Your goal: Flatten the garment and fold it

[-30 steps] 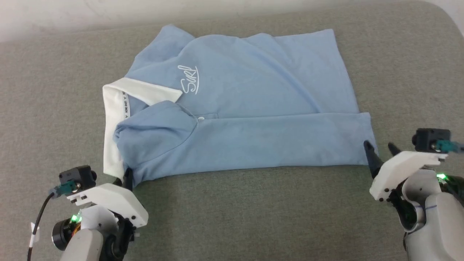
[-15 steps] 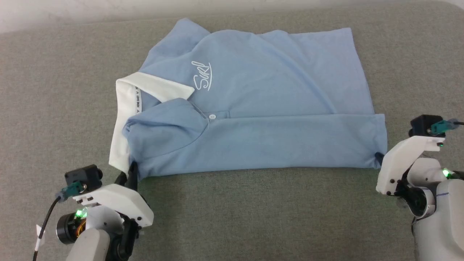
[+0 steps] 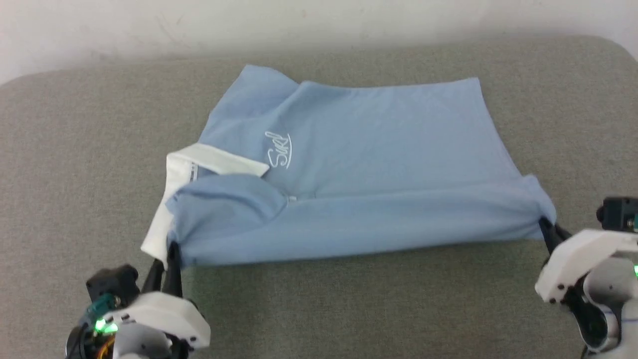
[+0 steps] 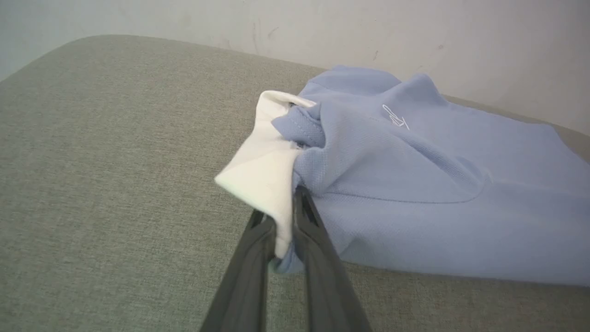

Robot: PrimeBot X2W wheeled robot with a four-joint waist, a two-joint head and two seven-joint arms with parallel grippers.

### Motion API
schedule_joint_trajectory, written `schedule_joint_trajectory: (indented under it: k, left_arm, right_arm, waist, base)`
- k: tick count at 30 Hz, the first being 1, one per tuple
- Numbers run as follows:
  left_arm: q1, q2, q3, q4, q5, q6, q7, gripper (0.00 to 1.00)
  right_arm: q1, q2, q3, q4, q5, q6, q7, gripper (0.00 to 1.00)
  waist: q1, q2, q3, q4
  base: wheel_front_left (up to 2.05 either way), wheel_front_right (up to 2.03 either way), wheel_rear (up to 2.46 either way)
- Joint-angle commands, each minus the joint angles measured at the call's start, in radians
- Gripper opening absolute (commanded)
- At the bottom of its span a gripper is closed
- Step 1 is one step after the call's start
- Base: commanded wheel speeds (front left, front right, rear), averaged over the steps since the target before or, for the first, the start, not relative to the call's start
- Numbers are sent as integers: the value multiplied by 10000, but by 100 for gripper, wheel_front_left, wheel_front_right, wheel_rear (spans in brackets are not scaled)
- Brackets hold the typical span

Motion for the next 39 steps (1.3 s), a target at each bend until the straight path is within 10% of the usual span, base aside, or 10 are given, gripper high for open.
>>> schedule_joint_trajectory:
  k: [1, 19, 21, 22, 23, 39]
  left_arm:
    - [425, 137, -27, -248, 125, 233, 205, 0]
    - [1751, 269, -554, -616, -693, 619, 3067, 0]
    - [1695, 243, -582, -518, -791, 526, 3114, 72]
    - [1675, 235, -586, -494, -823, 485, 3096, 100]
    - [1653, 230, -577, -494, -847, 448, 3050, 100]
    - [-1138, 1310, -452, -1010, 725, -805, 169, 100]
  right_arm:
    - [428, -28, -140, -222, 91, -23, 179, 0]
    - [1693, -28, -498, 1059, 289, -23, 938, 0]
    - [1635, -28, -467, 1301, 354, -23, 790, 0]
    - [1627, -28, -427, 1365, 407, -23, 702, 35]
    - [1637, -28, -374, 1389, 454, -23, 606, 100]
    - [1178, -28, 1083, -950, -15, -23, -4168, 100]
  waist:
    - [2, 0, -85, 5]
    - [2, 0, 189, -57]
    - [2, 0, 165, -52]
    - [2, 0, 143, -44]
    - [2, 0, 114, -36]
    - [2, 0, 426, -502]
  base:
    - [0, 0, 0]
    - [0, 0, 0]
    - [0, 0, 0]
    - [0, 0, 0]
    - [0, 0, 0]
    - [0, 0, 0]
